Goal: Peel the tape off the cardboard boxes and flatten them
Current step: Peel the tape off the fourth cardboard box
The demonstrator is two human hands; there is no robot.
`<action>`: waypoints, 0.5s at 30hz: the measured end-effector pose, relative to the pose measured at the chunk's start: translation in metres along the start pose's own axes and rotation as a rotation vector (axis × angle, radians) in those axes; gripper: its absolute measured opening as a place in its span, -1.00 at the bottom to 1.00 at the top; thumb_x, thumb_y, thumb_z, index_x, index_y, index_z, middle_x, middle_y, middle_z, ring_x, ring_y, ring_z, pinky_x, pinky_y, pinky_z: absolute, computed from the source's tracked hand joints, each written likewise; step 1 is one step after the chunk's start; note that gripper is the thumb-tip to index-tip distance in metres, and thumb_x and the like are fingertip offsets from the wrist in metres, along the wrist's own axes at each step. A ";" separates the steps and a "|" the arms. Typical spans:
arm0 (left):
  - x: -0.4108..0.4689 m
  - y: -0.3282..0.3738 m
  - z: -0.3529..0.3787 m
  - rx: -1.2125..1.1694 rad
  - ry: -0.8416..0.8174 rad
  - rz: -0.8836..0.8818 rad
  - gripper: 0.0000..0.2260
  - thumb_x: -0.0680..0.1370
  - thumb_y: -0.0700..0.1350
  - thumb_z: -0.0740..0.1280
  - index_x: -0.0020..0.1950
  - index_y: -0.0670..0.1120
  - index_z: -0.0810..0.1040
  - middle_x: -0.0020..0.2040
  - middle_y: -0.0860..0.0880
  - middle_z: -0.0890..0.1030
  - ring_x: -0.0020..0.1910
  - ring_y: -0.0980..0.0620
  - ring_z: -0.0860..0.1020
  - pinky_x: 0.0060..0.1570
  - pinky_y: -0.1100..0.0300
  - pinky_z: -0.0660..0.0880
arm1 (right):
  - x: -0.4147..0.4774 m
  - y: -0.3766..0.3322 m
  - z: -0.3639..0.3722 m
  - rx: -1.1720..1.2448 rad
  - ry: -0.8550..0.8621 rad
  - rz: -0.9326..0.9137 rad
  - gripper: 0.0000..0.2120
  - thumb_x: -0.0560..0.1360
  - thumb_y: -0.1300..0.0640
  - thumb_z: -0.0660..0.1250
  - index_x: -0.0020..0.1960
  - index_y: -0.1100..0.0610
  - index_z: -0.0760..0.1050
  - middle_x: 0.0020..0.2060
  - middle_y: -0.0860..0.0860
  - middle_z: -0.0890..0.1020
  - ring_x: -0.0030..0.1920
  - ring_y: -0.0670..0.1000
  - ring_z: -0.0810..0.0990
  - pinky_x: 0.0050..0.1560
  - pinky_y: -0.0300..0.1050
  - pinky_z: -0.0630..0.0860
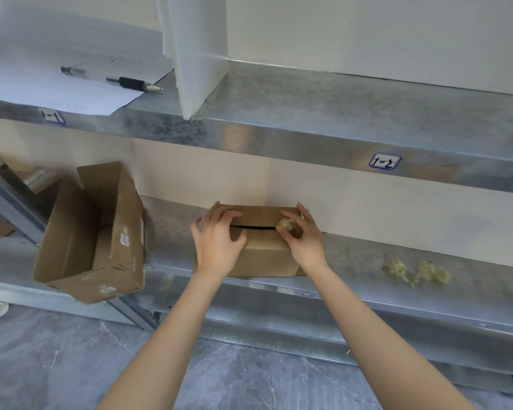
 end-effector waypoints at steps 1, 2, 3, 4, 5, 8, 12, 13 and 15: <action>0.002 0.008 0.002 0.007 -0.020 0.032 -0.67 0.38 -0.16 0.43 0.13 0.00 0.61 0.25 0.07 0.57 0.44 0.02 0.37 0.32 0.01 0.17 | -0.001 -0.002 0.000 0.024 0.006 0.008 -0.68 0.51 0.16 0.41 0.25 -0.03 0.57 0.52 -0.02 0.25 0.46 -0.05 0.32 0.31 -0.30 0.29; 0.004 0.018 0.007 0.002 -0.055 0.063 -0.63 0.36 -0.18 0.41 0.17 -0.02 0.61 0.27 0.05 0.57 0.45 0.00 0.36 0.35 0.01 0.20 | -0.002 -0.003 0.000 0.053 0.012 0.013 -0.70 0.52 0.18 0.41 0.23 -0.04 0.58 0.53 0.00 0.24 0.44 -0.07 0.35 0.25 -0.36 0.29; 0.005 0.027 0.012 -0.007 -0.093 0.090 -0.61 0.37 -0.17 0.39 0.21 -0.04 0.60 0.31 0.03 0.56 0.46 -0.02 0.35 0.39 0.00 0.23 | -0.004 -0.005 0.000 0.071 0.020 0.010 -0.71 0.52 0.20 0.40 0.20 -0.03 0.60 0.53 0.02 0.24 0.43 -0.08 0.36 0.21 -0.41 0.30; 0.005 0.035 0.019 -0.010 -0.132 0.108 -0.59 0.41 -0.13 0.38 0.26 -0.05 0.58 0.36 0.01 0.53 0.48 -0.02 0.33 0.42 -0.01 0.23 | -0.005 -0.006 -0.001 0.077 0.025 0.004 -0.73 0.51 0.22 0.40 0.18 -0.01 0.61 0.53 0.04 0.24 0.41 -0.12 0.38 0.17 -0.47 0.30; 0.004 0.039 0.027 0.004 -0.170 0.119 -0.58 0.46 -0.08 0.35 0.33 -0.05 0.55 0.41 0.01 0.48 0.51 -0.01 0.29 0.45 0.01 0.19 | -0.005 -0.007 -0.002 0.078 0.023 -0.006 -0.74 0.51 0.23 0.40 0.17 0.03 0.63 0.52 0.06 0.25 0.36 -0.22 0.39 0.10 -0.54 0.30; -0.003 0.041 0.042 0.140 -0.192 0.164 -0.50 0.53 0.11 0.12 0.44 -0.01 0.45 0.50 0.02 0.39 0.53 0.01 0.26 0.48 0.01 0.15 | -0.005 -0.008 -0.009 0.150 -0.058 -0.018 -0.78 0.51 0.29 0.38 0.14 0.15 0.63 0.41 0.07 0.43 0.28 -0.46 0.35 0.00 -0.60 0.29; -0.002 0.039 0.043 0.180 -0.144 0.169 -0.46 0.52 0.15 0.05 0.40 0.00 0.50 0.46 0.02 0.44 0.50 0.00 0.33 0.47 -0.03 0.23 | -0.003 0.000 -0.023 0.325 -0.149 0.053 -0.85 0.57 0.28 0.32 0.09 0.20 0.61 0.11 -0.19 0.57 0.44 -0.21 0.29 0.03 -0.48 0.39; -0.002 0.039 0.042 0.183 -0.140 0.165 -0.47 0.53 0.16 0.05 0.40 0.00 0.50 0.46 0.02 0.44 0.50 0.00 0.33 0.47 -0.03 0.23 | -0.003 0.002 -0.027 0.333 -0.158 0.064 -0.86 0.58 0.27 0.31 0.09 0.19 0.61 0.14 -0.21 0.56 0.42 -0.20 0.33 0.07 -0.40 0.41; -0.002 0.039 0.043 0.185 -0.149 0.161 -0.47 0.53 0.16 0.04 0.41 0.01 0.50 0.47 0.03 0.43 0.50 0.01 0.32 0.47 -0.03 0.23 | -0.004 0.010 -0.034 0.349 -0.153 0.094 -0.88 0.58 0.26 0.31 0.05 0.14 0.60 0.24 -0.13 0.56 0.31 -0.09 0.49 0.17 -0.17 0.48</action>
Point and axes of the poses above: each hand's wrist, its own x-axis towards the middle knuckle, its own z-axis out of the palm, y = z × x, the point moved 8 cm from there along x, towards the middle knuckle
